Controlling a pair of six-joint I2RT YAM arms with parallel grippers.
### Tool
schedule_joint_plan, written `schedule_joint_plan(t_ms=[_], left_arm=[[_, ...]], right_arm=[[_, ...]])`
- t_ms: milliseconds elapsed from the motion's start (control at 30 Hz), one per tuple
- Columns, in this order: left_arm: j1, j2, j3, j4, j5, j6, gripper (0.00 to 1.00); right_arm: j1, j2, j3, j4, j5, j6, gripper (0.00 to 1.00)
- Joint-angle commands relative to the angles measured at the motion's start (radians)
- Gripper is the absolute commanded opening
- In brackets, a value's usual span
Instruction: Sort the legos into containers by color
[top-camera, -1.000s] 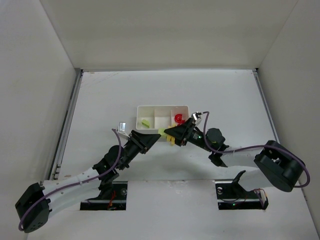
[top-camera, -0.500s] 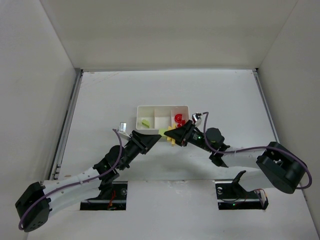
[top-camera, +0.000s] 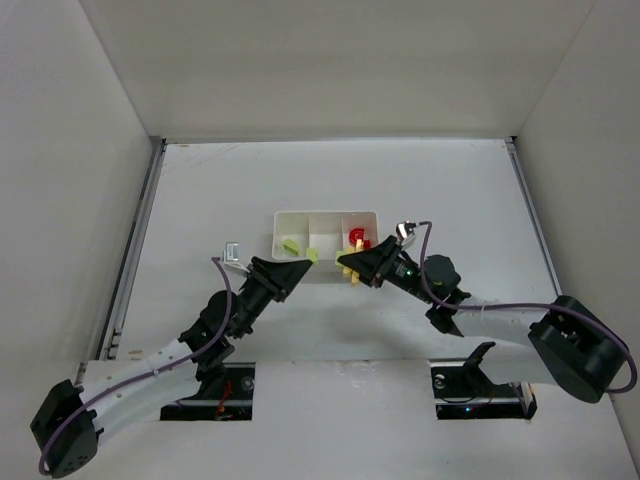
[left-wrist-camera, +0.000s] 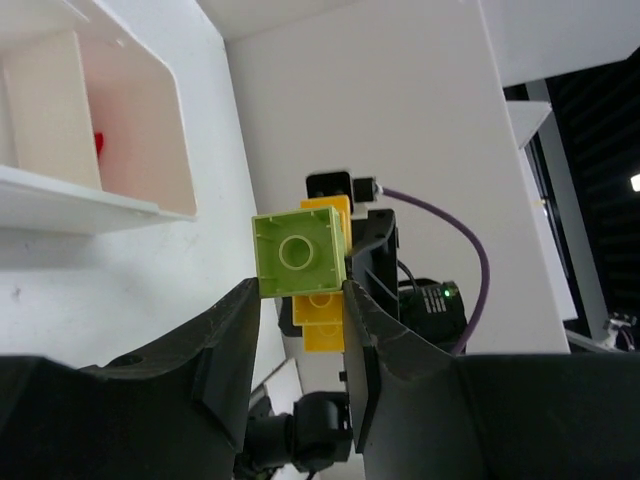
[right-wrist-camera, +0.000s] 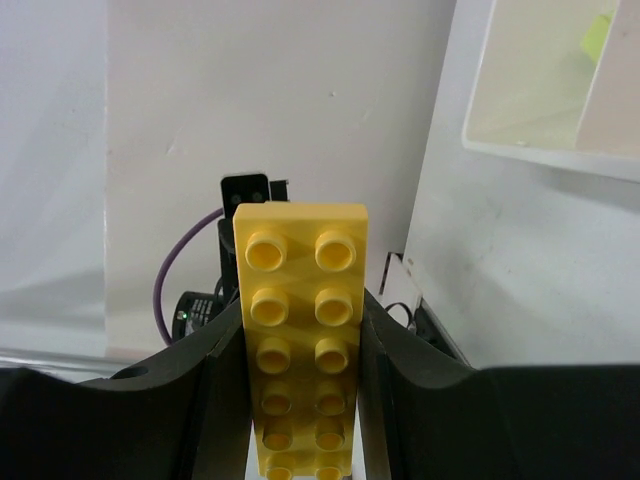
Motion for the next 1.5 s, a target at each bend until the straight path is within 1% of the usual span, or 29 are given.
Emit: schedule_joint_plan(t_ms=[0, 67, 200, 333, 433, 567, 633, 700, 767, 867, 967, 1100, 1200, 1367, 1467], left_arm=[[0.050, -0.010, 0.038, -0.029, -0.007, 0.054, 0.17], [0.090, 0.010, 0.083, -0.107, -0.005, 0.076, 0.17], [0.183, 0.123, 0.225, -0.349, -0.022, 0.140, 0.18], [0.239, 0.259, 0.351, -0.429, -0.023, 0.263, 0.20], [0.252, 0.345, 0.425, -0.493, -0.036, 0.306, 0.22], [0.251, 0.415, 0.469, -0.538, -0.065, 0.335, 0.33], [0.257, 0.422, 0.473, -0.541, -0.068, 0.341, 0.42], [0.262, 0.421, 0.473, -0.534, -0.063, 0.347, 0.49], [0.260, 0.401, 0.470, -0.529, -0.054, 0.346, 0.52], [0.237, 0.351, 0.462, -0.517, -0.037, 0.340, 0.52], [0.187, 0.279, 0.428, -0.486, 0.004, 0.309, 0.50], [0.084, 0.180, 0.294, -0.310, 0.048, 0.205, 0.50], [0.036, 0.140, 0.201, -0.177, 0.062, 0.140, 0.50], [-0.005, 0.169, 0.140, -0.040, 0.073, 0.100, 0.51], [-0.002, 0.188, 0.115, 0.043, 0.070, 0.065, 0.51]], right_arm=[[-0.010, -0.023, -0.014, 0.020, 0.009, -0.030, 0.30], [-0.017, -0.031, -0.019, 0.020, 0.006, -0.035, 0.31], [-0.021, -0.054, -0.022, -0.015, 0.006, -0.057, 0.32], [-0.018, -0.086, -0.017, -0.075, 0.012, -0.097, 0.33], [-0.017, -0.111, -0.013, -0.111, 0.020, -0.117, 0.33], [-0.020, -0.125, -0.014, -0.127, 0.021, -0.130, 0.34], [-0.021, -0.122, -0.016, -0.129, 0.021, -0.134, 0.34], [-0.021, -0.113, -0.016, -0.128, 0.021, -0.134, 0.34], [-0.021, -0.100, -0.013, -0.124, 0.020, -0.134, 0.34], [-0.020, -0.085, 0.003, -0.123, 0.017, -0.134, 0.34], [-0.018, -0.068, 0.026, -0.121, 0.020, -0.131, 0.35], [-0.017, -0.037, 0.050, -0.114, 0.026, -0.111, 0.37], [-0.017, -0.013, 0.058, -0.088, 0.020, -0.094, 0.39], [-0.003, 0.027, 0.058, -0.013, -0.003, -0.070, 0.39], [-0.003, 0.041, 0.049, 0.015, -0.016, -0.045, 0.40]])
